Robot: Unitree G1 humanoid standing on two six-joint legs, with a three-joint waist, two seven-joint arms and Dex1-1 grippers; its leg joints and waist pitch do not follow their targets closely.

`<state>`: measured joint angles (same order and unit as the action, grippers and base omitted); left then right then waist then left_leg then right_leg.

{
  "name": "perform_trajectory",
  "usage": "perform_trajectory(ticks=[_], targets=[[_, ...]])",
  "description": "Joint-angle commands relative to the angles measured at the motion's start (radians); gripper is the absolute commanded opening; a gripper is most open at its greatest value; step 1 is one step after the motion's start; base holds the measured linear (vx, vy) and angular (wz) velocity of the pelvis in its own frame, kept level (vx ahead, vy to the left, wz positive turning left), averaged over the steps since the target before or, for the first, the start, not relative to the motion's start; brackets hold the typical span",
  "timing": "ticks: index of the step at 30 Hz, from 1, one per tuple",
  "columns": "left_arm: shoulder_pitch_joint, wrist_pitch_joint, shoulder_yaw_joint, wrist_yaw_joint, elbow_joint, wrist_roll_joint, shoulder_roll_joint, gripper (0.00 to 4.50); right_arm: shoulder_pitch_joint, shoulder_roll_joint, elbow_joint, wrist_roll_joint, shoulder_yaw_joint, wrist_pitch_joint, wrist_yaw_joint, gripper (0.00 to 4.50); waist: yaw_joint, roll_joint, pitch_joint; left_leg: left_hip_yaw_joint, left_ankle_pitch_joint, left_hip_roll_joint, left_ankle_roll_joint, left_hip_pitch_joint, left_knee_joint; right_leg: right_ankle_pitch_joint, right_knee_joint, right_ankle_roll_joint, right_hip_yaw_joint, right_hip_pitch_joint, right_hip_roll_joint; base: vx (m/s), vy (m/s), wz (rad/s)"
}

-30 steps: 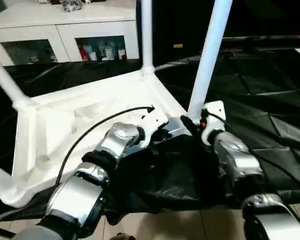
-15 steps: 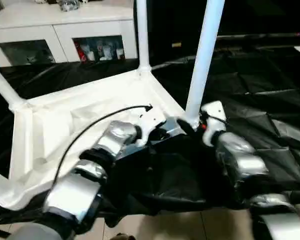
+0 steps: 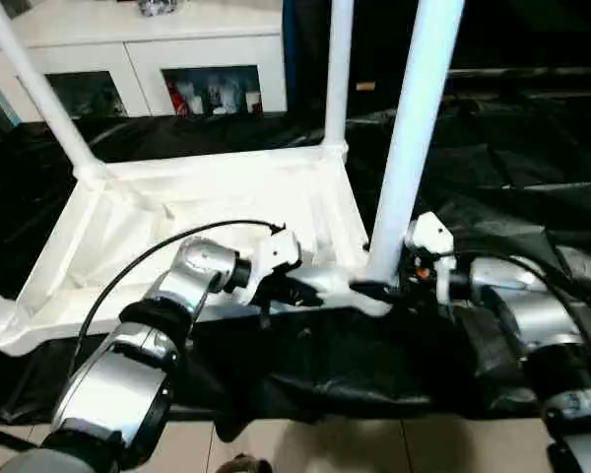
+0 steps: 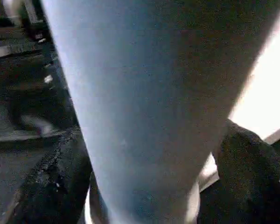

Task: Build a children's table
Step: Rotate leg to tighten

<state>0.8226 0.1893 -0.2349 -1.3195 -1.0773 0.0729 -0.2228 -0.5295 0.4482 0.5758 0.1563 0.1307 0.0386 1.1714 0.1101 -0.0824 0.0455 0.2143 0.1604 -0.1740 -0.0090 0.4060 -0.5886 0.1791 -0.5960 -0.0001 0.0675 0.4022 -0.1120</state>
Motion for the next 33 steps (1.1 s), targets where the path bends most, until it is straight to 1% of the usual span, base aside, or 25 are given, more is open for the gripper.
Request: perform_trajectory(ticks=[1, 3, 6, 8, 10, 13, 15, 16, 17, 18, 19, 20, 21, 22, 24, 25, 26, 27, 28, 29, 30, 31, 32, 33], targets=[[0.001, 0.019, 0.0, -0.036, 0.027, -0.012, -0.007, 0.0, 0.003, 0.006, -0.021, 0.01, 0.01, 0.019, 0.021, 3.6, -0.001, 0.023, -0.069, -0.032, 0.272, -0.063, 0.082, -0.032, 0.069, 0.175, 0.066, -0.26, -0.034, -0.041, -0.055, 0.0, 0.0, 0.0], [-0.003, 0.014, 0.003, -0.041, 0.037, -0.014, -0.011, 0.0, 0.003, 0.002, -0.022, 0.017, 0.008, 0.029, 0.034, 3.52, 0.001, 0.024, -0.07, -0.032, 0.257, -0.063, 0.086, -0.032, 0.067, 0.166, 0.064, -0.263, -0.033, -0.041, -0.055, 0.0, 0.0, 0.0], [-0.004, 0.012, 0.004, -0.037, 0.04, -0.019, -0.011, 0.0, 0.004, 0.0, -0.026, 0.018, 0.008, 0.038, 0.041, 3.16, 0.002, 0.023, -0.07, -0.032, 0.247, -0.063, 0.089, -0.03, 0.067, 0.164, 0.064, -0.263, -0.033, -0.041, -0.055, 0.0, 0.0, 0.0], [-0.004, 0.012, 0.004, -0.035, 0.04, -0.018, -0.009, 0.0, 0.009, 0.001, -0.032, 0.023, 0.011, 0.048, 0.046, 3.05, 0.002, 0.023, -0.069, -0.032, 0.253, -0.062, 0.087, -0.031, 0.067, 0.177, 0.065, -0.261, -0.033, -0.04, -0.055, 0.0, 0.0, 0.0], [-0.004, 0.012, 0.005, -0.033, 0.039, -0.017, -0.008, 0.0, 0.013, 0.0, -0.037, 0.027, 0.012, 0.058, 0.051, 2.84, 0.002, 0.023, -0.069, -0.033, 0.255, -0.063, 0.083, -0.032, 0.068, 0.181, 0.065, -0.258, -0.033, -0.04, -0.055, 0.0, 0.0, 0.0], [0.002, 0.008, 0.011, 0.016, 0.026, -0.009, 0.002, 0.0, 0.031, -0.008, -0.049, 0.032, 0.015, 0.081, 0.055, 2.71, 0.003, 0.022, -0.07, -0.033, 0.257, -0.063, 0.081, -0.032, 0.068, 0.179, 0.066, -0.256, -0.033, -0.04, -0.054, 0.0, 0.0, 0.0], [0.01, -0.006, 0.015, 0.087, 0.01, 0.006, 0.012, 0.0, 0.04, -0.031, -0.036, 0.027, 0.002, 0.09, 0.008, 2.61, 0.004, 0.024, -0.07, -0.032, 0.252, -0.063, 0.079, -0.032, 0.067, 0.173, 0.065, -0.257, -0.033, -0.039, -0.054, 0.0, 0.0, 0.0], [0.013, -0.01, 0.017, 0.105, 0.006, 0.008, 0.015, 0.0, 0.04, -0.038, -0.029, 0.025, -0.002, 0.087, -0.009, 2.61, 0.003, 0.024, -0.069, -0.033, 0.256, -0.062, 0.076, -0.031, 0.068, 0.187, 0.066, -0.254, -0.033, -0.039, -0.055, 0.0, 0.0, 0.0], [0.026, -0.027, 0.029, 0.195, -0.014, 0.015, 0.032, 0.0, 0.04, -0.075, 0.011, 0.013, -0.025, 0.069, -0.1, 2.61, 0.002, 0.022, -0.069, -0.032, 0.257, -0.062, 0.072, -0.031, 0.068, 0.191, 0.065, -0.252, -0.034, -0.038, -0.055, 0.0, 0.0, 0.0], [0.026, -0.027, 0.029, 0.195, -0.014, 0.015, 0.032, 0.0, 0.04, -0.075, 0.011, 0.013, -0.025, 0.069, -0.1, 2.6, -0.001, 0.022, -0.065, -0.033, 0.284, -0.061, 0.055, -0.033, 0.071, 0.235, 0.071, -0.246, -0.032, -0.036, -0.055, 0.0, 0.0, 0.0], [0.042, -0.05, 0.044, 0.274, -0.032, 0.013, 0.058, 0.0, 0.029, -0.122, 0.073, 0.001, -0.056, 0.061, -0.231, 2.6, -0.002, 0.022, -0.066, -0.033, 0.294, -0.06, 0.048, -0.034, 0.071, 0.254, 0.072, -0.242, -0.033, -0.035, -0.056, 0.0, 0.0, 0.0], [0.046, -0.057, 0.047, 0.297, -0.037, 0.014, 0.067, 0.0, 0.025, -0.136, 0.091, -0.003, -0.066, 0.065, -0.275, 2.6, -0.007, 0.023, -0.063, -0.036, 0.315, -0.059, 0.03, -0.034, 0.074, 0.297, 0.077, -0.232, -0.033, -0.035, -0.058, 0.0, 0.0, 0.0], [0.054, -0.067, 0.047, 0.334, -0.045, 0.019, 0.079, 0.0, 0.017, -0.157, 0.119, -0.01, -0.079, 0.064, -0.347, 2.6, -0.008, 0.023, -0.063, -0.038, 0.321, -0.058, 0.023, -0.035, 0.076, 0.316, 0.079, -0.223, -0.032, -0.036, -0.057, 0.0, 0.0, 0.0], [0.058, -0.071, 0.047, 0.355, -0.049, 0.023, 0.085, 0.0, 0.012, -0.169, 0.133, -0.014, -0.086, 0.064, -0.387, 2.6, -0.011, 0.021, -0.064, -0.039, 0.333, -0.059, 0.011, -0.039, 0.078, 0.327, 0.081, -0.214, -0.033, -0.033, -0.056, 0.0, 0.0, 0.0], [0.069, -0.08, 0.046, 0.414, -0.06, 0.032, 0.105, 0.0, -0.001, -0.2, 0.166, -0.017, -0.106, 0.064, -0.481, 2.6, -0.022, 0.019, -0.064, -0.039, 0.345, -0.058, 0.004, -0.038, 0.081, 0.307, 0.081, -0.211, -0.034, -0.032, -0.053, 0.0, 0.0, 0.0], [0.083, -0.098, 0.047, 0.476, -0.075, 0.04, 0.139, 0.0, -0.023, -0.248, 0.209, -0.02, -0.136, 0.061, -0.616, 2.6, -0.024, 0.012, -0.064, -0.04, 0.349, -0.058, -0.001, -0.039, 0.081, 0.299, 0.08, -0.213, -0.034, -0.029, -0.053, 0.0, 0.0, 0.0], [0.088, -0.103, 0.048, 0.503, -0.079, 0.041, 0.153, 0.0, -0.033, -0.267, 0.225, -0.025, -0.143, 0.059, -0.664, 2.6, -0.03, 0.009, -0.064, -0.041, 0.359, -0.056, -0.01, -0.039, 0.082, 0.289, 0.08, -0.214, -0.034, -0.03, -0.052, 0.0, 0.0, 0.0], [0.091, -0.105, 0.048, 0.516, -0.082, 0.042, 0.16, 0.0, -0.038, -0.276, 0.233, -0.027, -0.147, 0.058, -0.687, 2.6, -0.033, 0.011, -0.065, -0.041, 0.362, -0.055, -0.013, -0.039, 0.083, 0.284, 0.081, -0.214, -0.033, -0.03, -0.052, 0.0, 0.0, 0.0], [0.106, -0.115, 0.047, 0.574, -0.095, 0.046, 0.195, 0.0, -0.07, -0.329, 0.273, -0.043, -0.161, 0.051, -0.779, 2.6, -0.037, 0.009, -0.065, -0.04, 0.369, -0.053, -0.016, -0.04, 0.082, 0.265, 0.082, -0.214, -0.034, -0.029, -0.05, 0.0, 0.0, 0.0], [0.106, -0.116, 0.047, 0.577, -0.095, 0.046, 0.197, 0.0, -0.072, -0.332, 0.275, -0.044, -0.162, 0.051, -0.783, 2.6, -0.038, 0.01, -0.066, -0.04, 0.368, -0.053, -0.015, -0.04, 0.083, 0.259, 0.081, -0.215, -0.033, -0.031, -0.051, 0.0, 0.0, 0.0], [0.111, -0.109, 0.044, 0.595, -0.099, 0.052, 0.207, 0.0, -0.086, -0.353, 0.287, -0.051, -0.158, 0.049, -0.801, 2.6, -0.039, 0.007, -0.066, -0.04, 0.365, -0.051, -0.007, -0.037, 0.082, 0.246, 0.082, -0.215, -0.032, -0.034, -0.051, 0.0, 0.0, 0.0], [0.113, -0.103, 0.04, 0.595, -0.099, 0.058, 0.21, 0.0, -0.091, -0.362, 0.287, -0.055, -0.148, 0.042, -0.79, 2.6, -0.04, 0.007, -0.066, -0.039, 0.364, -0.05, -0.002, -0.037, 0.081, 0.24, 0.083, -0.215, -0.032, -0.034, -0.051, 0.0, 0.0, 0.0], [0.114, -0.097, 0.036, 0.594, -0.099, 0.063, 0.213, 0.0, -0.095, -0.37, 0.287, -0.059, -0.138, 0.034, -0.779, 2.6, -0.04, 0.009, -0.067, -0.039, 0.359, -0.05, 0.01, -0.035, 0.08, 0.229, 0.083, -0.215, -0.031, -0.037, -0.052, 0.0, 0.0, 0.0], [0.113, -0.084, 0.031, 0.586, -0.096, 0.068, 0.213, 0.0, -0.097, -0.377, 0.282, -0.045, -0.139, 0.032, -0.748, 2.6, -0.04, 0.01, -0.066, -0.038, 0.357, -0.05, 0.015, -0.035, 0.079, 0.229, 0.084, -0.215, -0.031, -0.037, -0.052, 0.0, 0.0, 0.0]])
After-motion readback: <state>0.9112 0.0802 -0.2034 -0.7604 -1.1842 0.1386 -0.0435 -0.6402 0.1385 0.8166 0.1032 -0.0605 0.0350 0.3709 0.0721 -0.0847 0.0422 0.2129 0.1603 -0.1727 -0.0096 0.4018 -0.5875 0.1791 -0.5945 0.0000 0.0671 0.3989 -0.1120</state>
